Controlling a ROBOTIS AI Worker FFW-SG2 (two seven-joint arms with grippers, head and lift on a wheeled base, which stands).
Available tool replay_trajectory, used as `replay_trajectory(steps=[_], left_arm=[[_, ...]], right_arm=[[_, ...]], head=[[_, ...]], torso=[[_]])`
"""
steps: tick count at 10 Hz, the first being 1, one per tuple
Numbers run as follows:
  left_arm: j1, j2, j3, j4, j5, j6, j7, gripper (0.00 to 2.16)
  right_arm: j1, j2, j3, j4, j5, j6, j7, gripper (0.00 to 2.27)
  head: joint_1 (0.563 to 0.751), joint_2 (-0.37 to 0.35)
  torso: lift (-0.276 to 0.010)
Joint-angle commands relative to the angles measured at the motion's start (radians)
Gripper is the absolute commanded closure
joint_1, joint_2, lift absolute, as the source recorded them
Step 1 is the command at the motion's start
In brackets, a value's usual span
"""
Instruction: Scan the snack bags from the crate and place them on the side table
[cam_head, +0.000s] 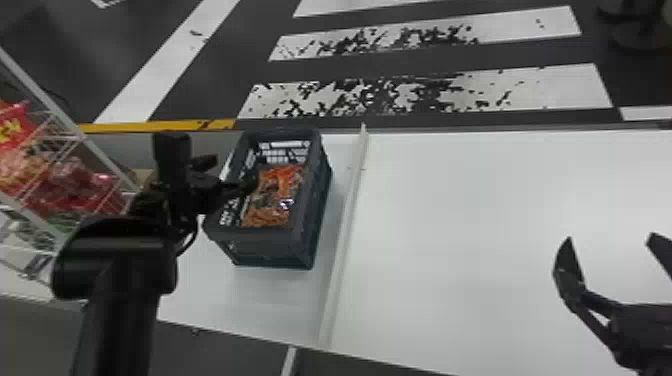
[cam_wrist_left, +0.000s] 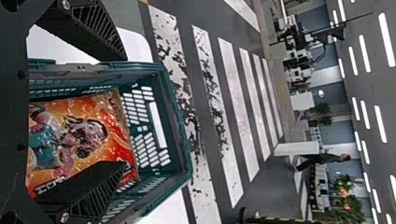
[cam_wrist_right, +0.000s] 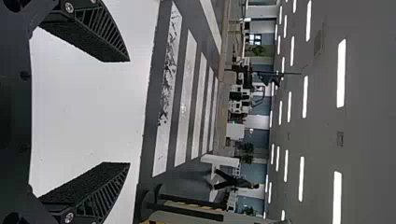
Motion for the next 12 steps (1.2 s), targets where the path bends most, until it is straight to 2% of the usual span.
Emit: replay_trajectory(steps=[1, 3, 6, 8, 11, 12], left_arm=[[-0.055, 0.001, -0.041, 0.087, -0.053, 0.002, -0.029, 0.08], [-0.116, 0.001, -0.094, 0.168, -0.107, -0.004, -0.075, 0.08], [-0.208, 0.001, -0.157, 0.317, -0.154, -0.004, -0.088, 0.08], [-0.260, 0.009, -0.192, 0.422, -0.170, -0.004, -0.098, 0.08], [-0.328, 0.006, -0.222, 0.539, -0.171, 0.005, -0.107, 0.08], [-0.354, 0.009, -0.242, 0.587, -0.174, 0.008, -0.128, 0.08]], right_arm=[[0.002, -0.002, -0.001, -0.003, 0.000, -0.002, 0.000, 0.09], [0.000, -0.002, 0.002, -0.005, 0.000, -0.002, -0.005, 0.09], [-0.007, -0.012, 0.002, -0.002, -0.007, 0.001, -0.005, 0.09], [-0.016, -0.018, 0.002, 0.007, -0.014, 0.007, -0.005, 0.09], [-0.035, -0.021, 0.005, 0.021, -0.017, 0.017, -0.005, 0.09], [-0.043, -0.021, 0.007, 0.029, -0.021, 0.017, -0.005, 0.09]], head=[[0.695, 0.305], [0.695, 0.291], [0.695, 0.265], [0.695, 0.258], [0.695, 0.254], [0.695, 0.254]], torso=[[-0.050], [-0.050], [-0.050], [-0.050], [-0.050], [-0.050]])
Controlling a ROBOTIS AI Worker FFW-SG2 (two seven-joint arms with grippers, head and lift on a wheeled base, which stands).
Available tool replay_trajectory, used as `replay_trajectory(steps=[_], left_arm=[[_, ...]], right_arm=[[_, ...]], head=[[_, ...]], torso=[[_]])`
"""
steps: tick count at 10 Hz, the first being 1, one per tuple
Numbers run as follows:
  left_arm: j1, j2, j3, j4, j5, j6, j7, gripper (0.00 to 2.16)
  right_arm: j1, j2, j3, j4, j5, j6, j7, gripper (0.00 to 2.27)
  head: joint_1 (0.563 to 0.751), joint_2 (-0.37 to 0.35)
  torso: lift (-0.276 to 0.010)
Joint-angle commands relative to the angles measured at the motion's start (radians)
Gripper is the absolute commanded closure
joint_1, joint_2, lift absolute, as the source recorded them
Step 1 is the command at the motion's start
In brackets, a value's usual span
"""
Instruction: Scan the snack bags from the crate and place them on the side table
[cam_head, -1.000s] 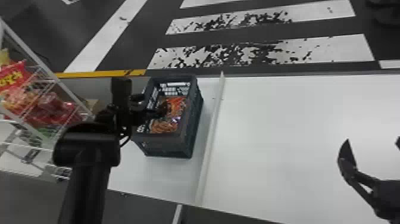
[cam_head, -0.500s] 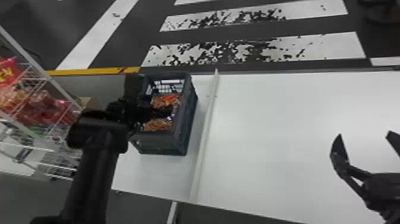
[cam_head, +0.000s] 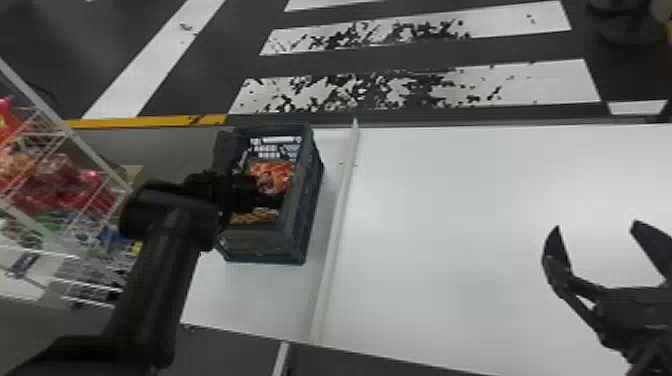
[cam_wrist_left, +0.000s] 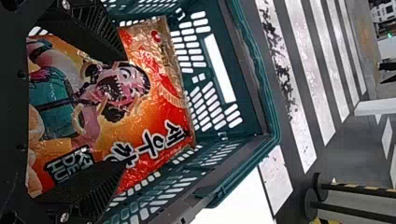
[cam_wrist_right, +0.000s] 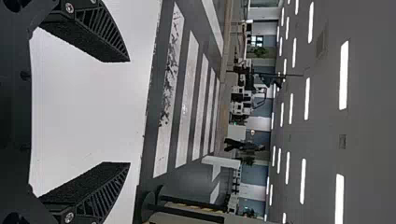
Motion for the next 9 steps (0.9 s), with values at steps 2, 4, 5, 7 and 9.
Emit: replay_trajectory(steps=[2, 4, 5, 7, 9], left_arm=[[-0.049, 0.007, -0.041, 0.092, -0.006, 0.017, -0.044, 0.35], [-0.053, 0.005, -0.043, 0.099, -0.016, 0.023, -0.037, 2.02], [-0.047, 0.010, -0.032, 0.084, -0.009, 0.047, -0.033, 2.13], [-0.024, 0.014, 0.039, 0.040, 0.019, 0.054, -0.063, 2.13], [-0.007, 0.022, 0.108, 0.003, 0.086, 0.060, -0.096, 2.13]], right_arm=[[-0.020, -0.002, 0.008, 0.023, -0.004, 0.003, 0.000, 0.09], [-0.038, 0.000, 0.015, 0.043, -0.012, 0.003, 0.000, 0.09], [-0.042, 0.000, 0.015, 0.047, -0.013, 0.009, 0.000, 0.09], [-0.046, -0.002, 0.015, 0.055, -0.016, 0.009, 0.000, 0.10], [-0.049, -0.002, 0.015, 0.057, -0.018, 0.009, 0.000, 0.10]], head=[[0.695, 0.246], [0.695, 0.242], [0.695, 0.245], [0.695, 0.256], [0.695, 0.268]], torso=[[-0.050], [-0.050], [-0.050], [-0.050], [-0.050]])
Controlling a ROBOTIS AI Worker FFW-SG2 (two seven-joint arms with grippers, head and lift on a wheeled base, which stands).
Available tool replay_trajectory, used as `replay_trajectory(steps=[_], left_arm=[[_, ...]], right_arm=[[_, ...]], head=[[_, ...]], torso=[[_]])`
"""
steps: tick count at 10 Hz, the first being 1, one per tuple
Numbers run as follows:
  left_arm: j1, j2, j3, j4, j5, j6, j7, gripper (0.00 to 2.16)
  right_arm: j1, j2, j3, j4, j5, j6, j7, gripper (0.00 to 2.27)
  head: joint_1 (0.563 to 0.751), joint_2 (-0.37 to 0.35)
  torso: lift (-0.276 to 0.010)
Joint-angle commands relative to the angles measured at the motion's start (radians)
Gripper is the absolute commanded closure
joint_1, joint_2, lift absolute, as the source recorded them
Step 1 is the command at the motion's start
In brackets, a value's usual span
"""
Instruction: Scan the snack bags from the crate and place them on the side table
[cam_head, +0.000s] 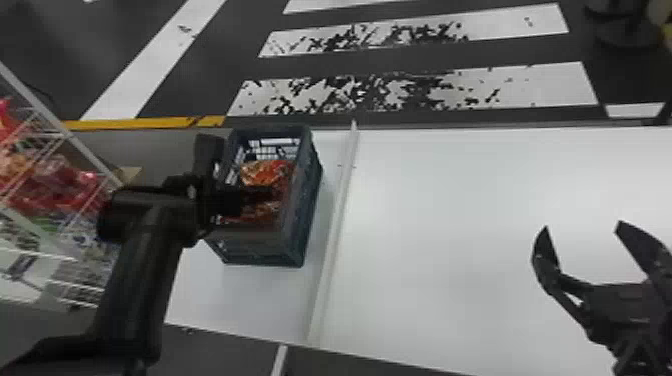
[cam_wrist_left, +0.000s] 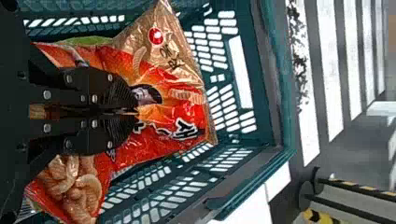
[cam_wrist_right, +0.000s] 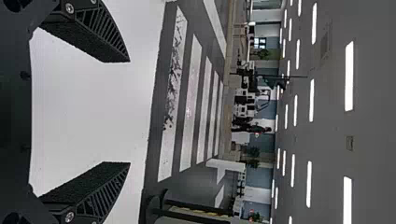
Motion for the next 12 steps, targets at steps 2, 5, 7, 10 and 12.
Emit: replay_trajectory(steps=[2, 5, 7, 10, 12], left_arm=[[0.019, 0.011, 0.082, -0.022, 0.114, -0.001, -0.014, 2.13], [0.033, 0.019, 0.138, -0.057, 0.244, 0.039, -0.047, 2.13], [0.034, 0.022, 0.163, -0.063, 0.338, 0.058, -0.081, 2.13], [0.100, 0.005, 0.215, -0.252, 0.443, 0.205, -0.086, 2.13], [0.143, -0.015, 0.261, -0.433, 0.497, 0.340, -0.078, 2.13]], right_arm=[[-0.002, 0.000, 0.000, 0.001, 0.001, 0.004, 0.000, 0.10], [-0.009, -0.002, 0.002, -0.001, 0.001, 0.020, 0.000, 0.10], [-0.012, -0.002, 0.003, -0.002, 0.001, 0.032, 0.000, 0.10], [-0.012, -0.002, 0.003, -0.010, 0.001, 0.044, 0.000, 0.10], [-0.006, -0.002, 0.002, -0.016, 0.002, 0.044, 0.000, 0.10]], head=[[0.695, 0.274], [0.695, 0.286], [0.695, 0.278], [0.695, 0.265], [0.695, 0.249]], torso=[[-0.050], [-0.050], [-0.050], [-0.050], [-0.050]])
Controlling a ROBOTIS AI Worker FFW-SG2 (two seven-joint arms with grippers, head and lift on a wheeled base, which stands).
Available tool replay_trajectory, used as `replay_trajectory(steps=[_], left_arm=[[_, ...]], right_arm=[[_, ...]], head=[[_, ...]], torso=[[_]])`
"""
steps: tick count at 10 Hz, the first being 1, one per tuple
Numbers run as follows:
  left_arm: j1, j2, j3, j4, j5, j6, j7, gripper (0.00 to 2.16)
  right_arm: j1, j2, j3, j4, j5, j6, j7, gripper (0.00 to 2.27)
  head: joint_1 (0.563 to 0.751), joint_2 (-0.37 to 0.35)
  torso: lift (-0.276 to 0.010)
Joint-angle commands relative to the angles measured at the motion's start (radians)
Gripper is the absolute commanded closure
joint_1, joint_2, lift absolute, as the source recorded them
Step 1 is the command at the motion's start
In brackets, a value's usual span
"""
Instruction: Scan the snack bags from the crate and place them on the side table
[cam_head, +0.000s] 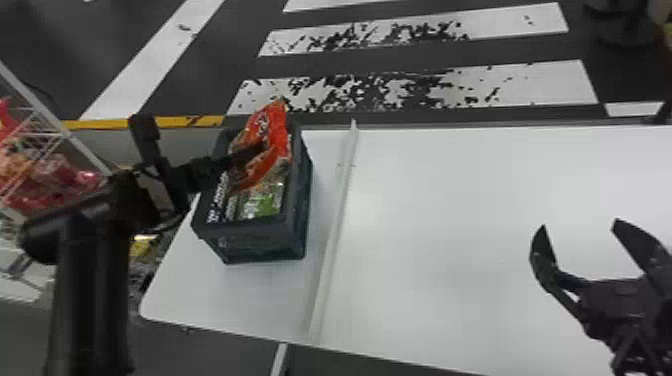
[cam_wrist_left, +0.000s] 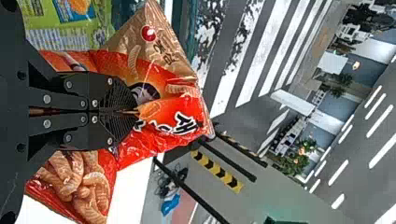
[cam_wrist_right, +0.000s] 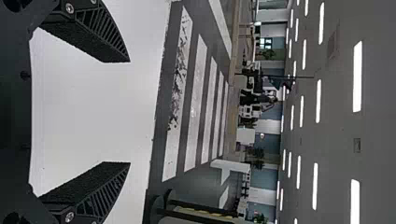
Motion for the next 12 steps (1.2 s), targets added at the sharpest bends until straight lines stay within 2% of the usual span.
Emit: replay_trajectory(steps=[1, 3, 4, 5, 7, 9, 11, 12], left_arm=[[0.042, -0.017, 0.023, -0.137, 0.055, 0.095, 0.006, 2.13], [0.112, -0.068, 0.018, -0.306, 0.109, 0.165, 0.020, 2.13], [0.139, -0.106, -0.006, -0.370, 0.115, 0.171, 0.024, 2.13], [0.153, -0.138, -0.048, -0.399, 0.117, 0.177, 0.037, 2.13], [0.153, -0.180, -0.159, -0.392, 0.109, 0.171, 0.064, 2.13], [0.165, -0.226, -0.296, -0.337, 0.083, 0.125, 0.109, 2.13], [0.165, -0.237, -0.457, -0.264, 0.077, 0.036, 0.167, 2.13], [0.165, -0.255, -0.518, -0.234, 0.057, 0.018, 0.190, 2.13]], right_arm=[[0.006, 0.000, -0.003, -0.010, 0.000, 0.003, 0.000, 0.10], [0.009, 0.000, -0.003, -0.013, 0.000, 0.003, 0.000, 0.10], [0.011, 0.002, -0.003, -0.016, 0.000, 0.003, 0.000, 0.10], [0.013, 0.002, -0.003, -0.019, 0.002, 0.003, 0.000, 0.10], [0.023, 0.002, -0.007, -0.028, 0.002, 0.000, -0.001, 0.10], [0.026, 0.002, -0.012, -0.041, 0.000, 0.000, -0.001, 0.10], [0.028, 0.003, -0.013, -0.044, 0.000, 0.000, -0.004, 0.10], [0.029, 0.002, -0.013, -0.044, 0.000, 0.000, -0.014, 0.10]], head=[[0.695, 0.242], [0.695, 0.218], [0.695, 0.192], [0.695, 0.160], [0.695, 0.096], [0.695, 0.010], [0.695, -0.061], [0.695, -0.103]], torso=[[-0.050], [-0.050], [-0.050], [-0.050], [-0.050], [-0.050], [-0.050], [-0.050]])
